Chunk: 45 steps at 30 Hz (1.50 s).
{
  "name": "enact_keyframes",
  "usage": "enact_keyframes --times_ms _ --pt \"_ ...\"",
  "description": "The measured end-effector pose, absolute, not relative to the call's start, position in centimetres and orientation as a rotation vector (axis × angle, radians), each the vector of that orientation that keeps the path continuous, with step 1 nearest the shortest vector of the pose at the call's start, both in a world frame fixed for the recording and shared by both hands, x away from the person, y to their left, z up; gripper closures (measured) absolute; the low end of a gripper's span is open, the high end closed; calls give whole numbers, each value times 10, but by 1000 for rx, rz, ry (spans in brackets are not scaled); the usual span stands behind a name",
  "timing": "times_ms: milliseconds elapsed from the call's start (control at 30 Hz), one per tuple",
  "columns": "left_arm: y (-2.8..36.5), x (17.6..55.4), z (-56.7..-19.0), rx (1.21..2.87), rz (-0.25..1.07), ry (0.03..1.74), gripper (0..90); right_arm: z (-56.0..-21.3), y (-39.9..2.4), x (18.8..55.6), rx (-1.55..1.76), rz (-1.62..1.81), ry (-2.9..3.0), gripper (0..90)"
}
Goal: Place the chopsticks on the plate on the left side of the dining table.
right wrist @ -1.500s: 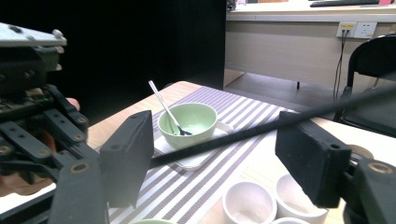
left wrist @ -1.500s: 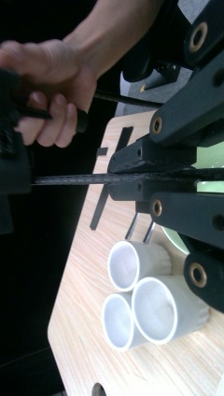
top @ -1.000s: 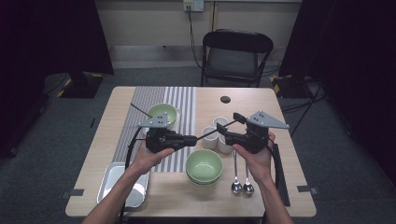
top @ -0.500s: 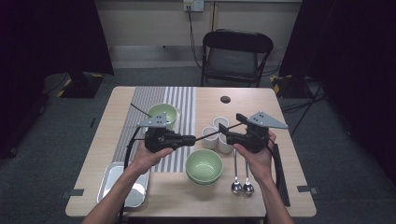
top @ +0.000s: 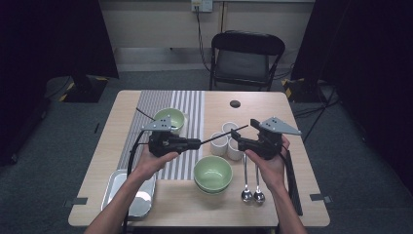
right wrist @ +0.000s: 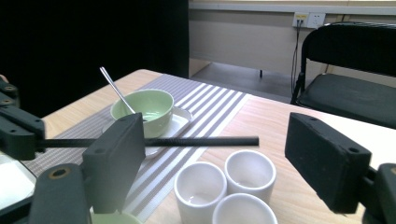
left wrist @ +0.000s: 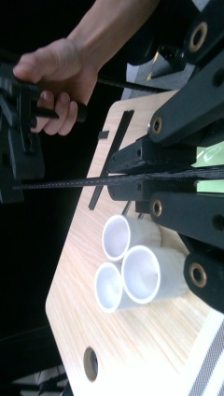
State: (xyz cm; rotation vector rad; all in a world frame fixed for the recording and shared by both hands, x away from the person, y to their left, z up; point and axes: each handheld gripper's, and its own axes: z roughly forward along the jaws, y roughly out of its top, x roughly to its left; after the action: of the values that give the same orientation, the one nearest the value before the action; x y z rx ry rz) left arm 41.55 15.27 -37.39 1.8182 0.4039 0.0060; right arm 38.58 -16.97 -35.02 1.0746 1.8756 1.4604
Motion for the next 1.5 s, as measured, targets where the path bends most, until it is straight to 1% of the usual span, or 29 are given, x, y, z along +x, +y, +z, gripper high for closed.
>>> enact_keyframes --times_ms 333,533,833,1033,1167,1267,1333,1500 --pt "158 417 -373 1830 35 429 859 -350 -175 383 1085 1453 1884 173" --pt "163 420 -374 1823 27 448 859 -352 -191 377 1109 1424 1881 161" --pt "175 425 -376 1827 55 476 859 -374 -229 363 1226 1328 1875 159" --pt "184 423 -380 1864 65 500 859 -383 -247 352 1268 1274 1867 165" --pt "195 424 -383 1856 78 529 859 -393 -259 347 1300 1229 1880 165" --pt "204 424 -384 1856 87 531 859 -402 -267 343 1319 1165 1888 187" --pt "211 429 -382 1888 108 539 859 -407 -270 341 1343 1161 1896 185" --pt "221 443 -382 1885 115 579 859 -423 -282 342 1410 1099 1903 175"
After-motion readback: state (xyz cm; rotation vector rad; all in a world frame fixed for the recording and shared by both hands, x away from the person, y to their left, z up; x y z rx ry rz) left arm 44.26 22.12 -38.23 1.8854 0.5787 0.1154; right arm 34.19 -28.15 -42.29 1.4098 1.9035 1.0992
